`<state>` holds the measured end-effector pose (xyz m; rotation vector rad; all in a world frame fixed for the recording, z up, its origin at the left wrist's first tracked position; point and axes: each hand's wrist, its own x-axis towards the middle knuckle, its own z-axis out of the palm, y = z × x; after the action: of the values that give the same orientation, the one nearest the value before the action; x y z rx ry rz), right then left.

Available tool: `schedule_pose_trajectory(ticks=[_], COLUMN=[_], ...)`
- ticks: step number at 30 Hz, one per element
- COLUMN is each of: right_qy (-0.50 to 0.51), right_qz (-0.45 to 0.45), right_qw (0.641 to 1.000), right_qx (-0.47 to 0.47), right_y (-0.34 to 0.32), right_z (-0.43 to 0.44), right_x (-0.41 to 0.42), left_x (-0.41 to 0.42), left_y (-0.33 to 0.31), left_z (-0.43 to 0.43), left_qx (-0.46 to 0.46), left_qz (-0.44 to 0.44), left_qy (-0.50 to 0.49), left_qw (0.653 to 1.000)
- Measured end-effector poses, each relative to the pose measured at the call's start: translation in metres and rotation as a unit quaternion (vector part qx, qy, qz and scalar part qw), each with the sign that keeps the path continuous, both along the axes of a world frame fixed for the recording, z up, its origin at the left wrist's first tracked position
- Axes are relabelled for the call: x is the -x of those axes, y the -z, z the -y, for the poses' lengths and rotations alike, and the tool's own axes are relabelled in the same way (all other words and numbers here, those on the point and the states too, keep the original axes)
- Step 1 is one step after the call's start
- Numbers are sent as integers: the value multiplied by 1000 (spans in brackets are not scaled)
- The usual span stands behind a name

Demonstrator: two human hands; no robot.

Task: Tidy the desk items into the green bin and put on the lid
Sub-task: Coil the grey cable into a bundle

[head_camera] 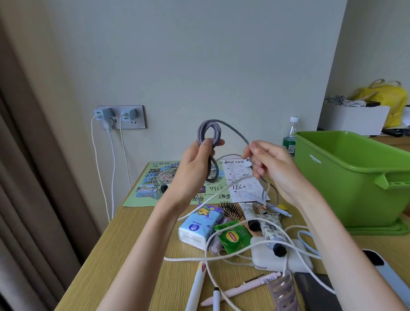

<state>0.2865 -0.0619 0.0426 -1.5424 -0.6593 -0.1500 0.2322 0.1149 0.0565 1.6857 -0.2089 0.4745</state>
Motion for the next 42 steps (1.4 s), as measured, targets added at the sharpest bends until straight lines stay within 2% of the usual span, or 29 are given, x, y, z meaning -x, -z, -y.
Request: schedule_pose_trajectory(ticks=[5, 10, 14, 19, 22, 25, 28, 31, 33, 35, 39, 42], right_qy=[-74, -99, -113, -50, 17, 63, 98, 79, 50, 19, -16, -8], right_qz=[-14, -34, -51, -2, 14, 17, 17, 12, 28, 42, 66, 83], right_qw=[997, 993, 988, 986, 978, 975, 979, 990, 994, 997, 996, 996], right_qx=[35, 49, 88, 161, 207, 212, 176, 113, 88, 61, 51, 36], right_y=[-5, -8, -5, -5, -2, -1, -2, -4, -7, -10, -17, -19], right_z=[-15, -22, -21, -10, -3, 8, 24, 33, 33, 29, 15, 6], right_x=[10, 15, 13, 9, 4, -1, -5, -7, -5, -2, 6, 8], left_x=[3, 8, 8, -2, -6, -7, -9, -14, -18, -20, -19, -16], left_y=[1, -2, -2, -2, -5, -8, -7, -1, 5, 11, 18, 22], left_z=[5, 13, 14, 4, -1, -11, -27, -33, -31, -27, -16, -4], left_qx=[22, 22, 50, 166, 288, 375, 399, 317, 195, 81, -120, -208], left_qz=[-21, -6, -17, -25, -28, -7, 17, 12, 1, -8, -14, -24], left_qy=[32, 90, 69, 52, 98, 108, 87, 24, -48, -79, -71, -8], left_qw=[999, 996, 996, 984, 952, 921, 913, 948, 980, 993, 990, 978])
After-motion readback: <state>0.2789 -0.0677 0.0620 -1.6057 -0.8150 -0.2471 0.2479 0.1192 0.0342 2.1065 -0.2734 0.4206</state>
